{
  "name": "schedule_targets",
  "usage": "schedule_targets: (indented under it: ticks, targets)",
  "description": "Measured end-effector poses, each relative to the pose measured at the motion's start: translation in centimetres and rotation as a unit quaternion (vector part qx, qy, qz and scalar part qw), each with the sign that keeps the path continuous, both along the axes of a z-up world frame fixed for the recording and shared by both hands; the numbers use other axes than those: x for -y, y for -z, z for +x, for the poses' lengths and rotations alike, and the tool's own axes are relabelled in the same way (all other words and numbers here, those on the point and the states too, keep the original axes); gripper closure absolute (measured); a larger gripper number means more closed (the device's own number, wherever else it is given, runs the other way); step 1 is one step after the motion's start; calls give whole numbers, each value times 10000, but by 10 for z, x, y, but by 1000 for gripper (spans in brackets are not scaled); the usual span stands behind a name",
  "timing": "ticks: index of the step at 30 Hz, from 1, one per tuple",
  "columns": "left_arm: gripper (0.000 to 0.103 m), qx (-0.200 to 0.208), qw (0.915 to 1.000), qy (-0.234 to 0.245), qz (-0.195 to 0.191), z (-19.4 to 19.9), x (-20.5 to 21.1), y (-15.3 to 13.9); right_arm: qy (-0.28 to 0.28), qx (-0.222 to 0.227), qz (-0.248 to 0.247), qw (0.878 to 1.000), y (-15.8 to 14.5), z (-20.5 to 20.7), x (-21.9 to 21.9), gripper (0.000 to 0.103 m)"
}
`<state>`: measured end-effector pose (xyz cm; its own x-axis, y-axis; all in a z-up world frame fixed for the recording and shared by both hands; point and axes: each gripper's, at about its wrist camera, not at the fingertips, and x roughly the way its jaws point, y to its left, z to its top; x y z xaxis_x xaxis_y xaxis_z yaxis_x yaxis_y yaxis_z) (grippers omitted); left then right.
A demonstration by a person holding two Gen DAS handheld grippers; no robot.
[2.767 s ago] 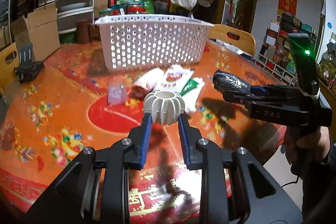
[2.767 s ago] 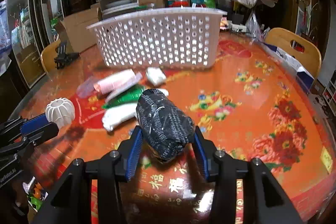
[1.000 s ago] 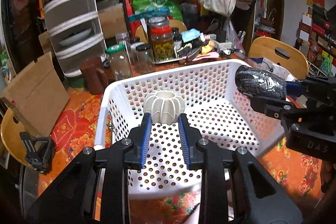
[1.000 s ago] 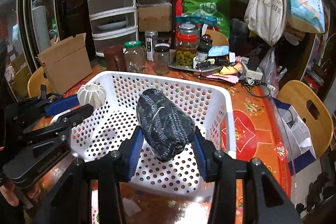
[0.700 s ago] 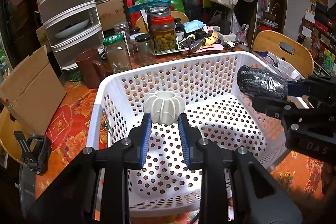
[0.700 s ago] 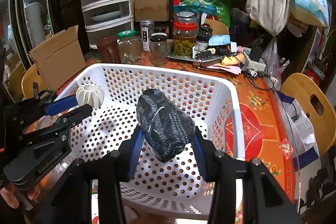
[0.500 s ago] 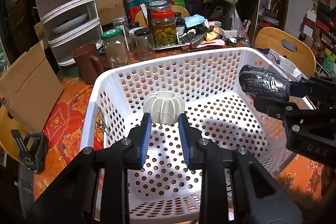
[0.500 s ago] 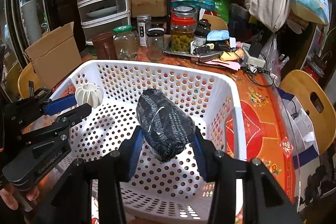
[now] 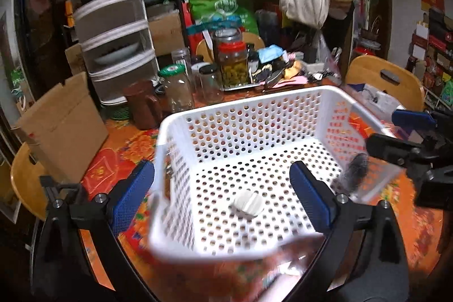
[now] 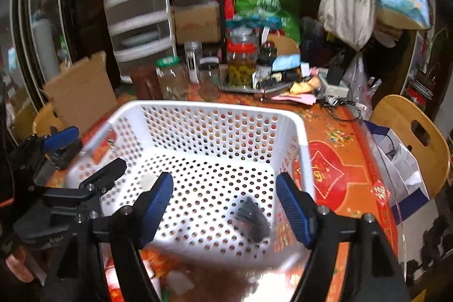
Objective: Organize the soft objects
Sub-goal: 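Open both tools to drop the bundle and ball into the basket, then grasp the printed snack packet with the right tool while the left tool grasps the clear plastic bag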
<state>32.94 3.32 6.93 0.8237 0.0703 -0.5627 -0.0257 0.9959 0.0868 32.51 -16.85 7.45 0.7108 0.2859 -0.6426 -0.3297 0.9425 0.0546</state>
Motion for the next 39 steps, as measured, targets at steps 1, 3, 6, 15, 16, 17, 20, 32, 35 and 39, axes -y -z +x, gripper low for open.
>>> schedule_targets:
  ticks: [1,3,6,15,16,17,20,32,35,39]
  targets:
    - [7,28,10000,15,-65,-16,-4,-6,21,52,77,10000,-2,-14,6,25]
    - [2,35,9997,99,-228,-46,-14,-13,89,146,315,9994,1,-52,23,12]
    - [0,-30,9982,179,-571,-100,-30,-4,128,67,464,9988,26,-101,38,10]
    - [0,-1011,9894,-42,-1044,-145,-54,94,68,-1055,1004,9893,124,-161,32,10]
    - [0,-1046,9887,-61,-1072,-144,-55,99,81,-1061,1015,9891,125,-162,31,10]
    - [0,-1042,9886,-121,-1078,-145,-58,104,80,-1041,1028,9892,126,-161,29,10]
    - [0,-1040,9879,-202,-1136,-141,-62,112,24,-953,924,9911,126,-161,21,10]
    - [3,-1240,9843,-165,-1248,-112,-66,131,-339,-1207,522,9907,144,-135,-22,21]
    - [5,-1279,9838,-134,-1251,-110,-65,134,-388,-1189,420,9913,144,-133,-30,25]
    - [7,-1331,9833,-91,-1239,-108,-64,140,-463,-1168,167,9919,146,-127,-44,29]
